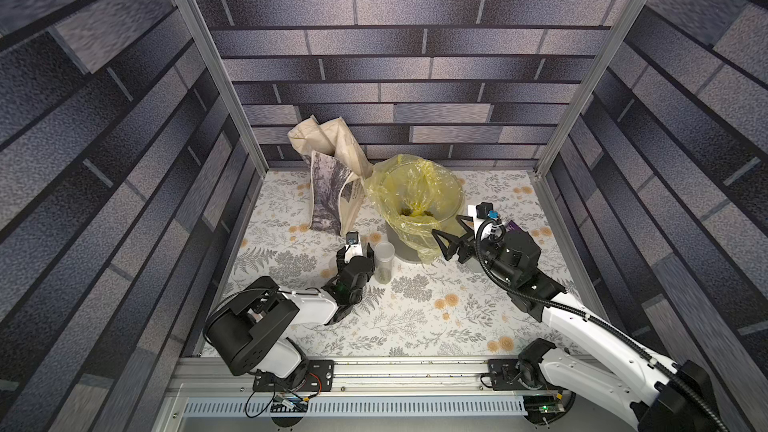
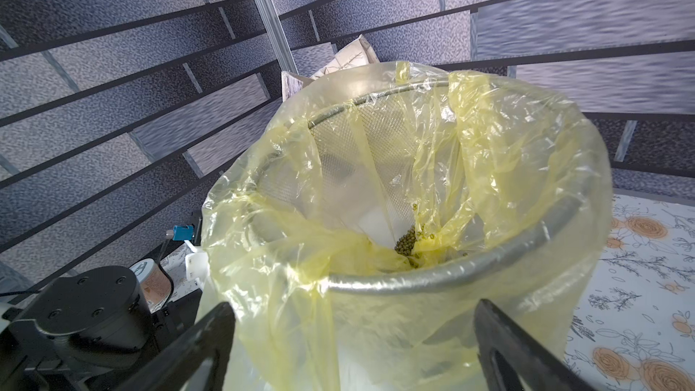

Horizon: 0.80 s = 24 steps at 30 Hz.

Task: Empty moldy mung beans from jars
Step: Move the jar to the center of the board.

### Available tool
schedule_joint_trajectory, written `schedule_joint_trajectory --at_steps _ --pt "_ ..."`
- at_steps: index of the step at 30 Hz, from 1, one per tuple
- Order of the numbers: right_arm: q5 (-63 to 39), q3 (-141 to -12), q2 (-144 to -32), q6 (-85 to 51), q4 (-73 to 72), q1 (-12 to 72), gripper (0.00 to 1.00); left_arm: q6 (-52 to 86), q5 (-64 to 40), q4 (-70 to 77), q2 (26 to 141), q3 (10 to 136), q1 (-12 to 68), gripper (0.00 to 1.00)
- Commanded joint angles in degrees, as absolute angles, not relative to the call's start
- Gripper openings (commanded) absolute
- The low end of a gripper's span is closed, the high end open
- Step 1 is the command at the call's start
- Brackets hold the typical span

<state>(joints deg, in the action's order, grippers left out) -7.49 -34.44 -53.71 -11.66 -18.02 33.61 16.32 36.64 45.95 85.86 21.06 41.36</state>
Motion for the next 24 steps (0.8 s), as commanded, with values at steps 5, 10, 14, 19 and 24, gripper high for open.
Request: schedule_joint_trajectory --at_steps 5,10,14,19,24 --pt "-6.55 -34.52 -53.26 -10.65 -17.57 33.31 1.00 15.73 34.54 48.27 89.80 23.67 40.29 0.68" --pt "-6.81 -34.67 -53.38 -10.58 -17.24 33.31 1.00 15.73 34.86 47.81 88.86 23.59 40.14 0.89" --pt "-6.92 -34.87 -53.17 -10.22 -16.78 33.35 1.00 15.32 35.79 46.15 86.74 23.42 40.11 1.00" --pt "-7.11 -35.18 -52.82 -10.16 -16.18 33.31 1.00 16.52 37.38 41.95 83.23 23.21 40.17 1.00" --pt "-6.81 -35.06 -52.30 -10.20 -15.90 33.35 1.00 17.31 37.61 37.10 78.98 23.18 40.33 1.00"
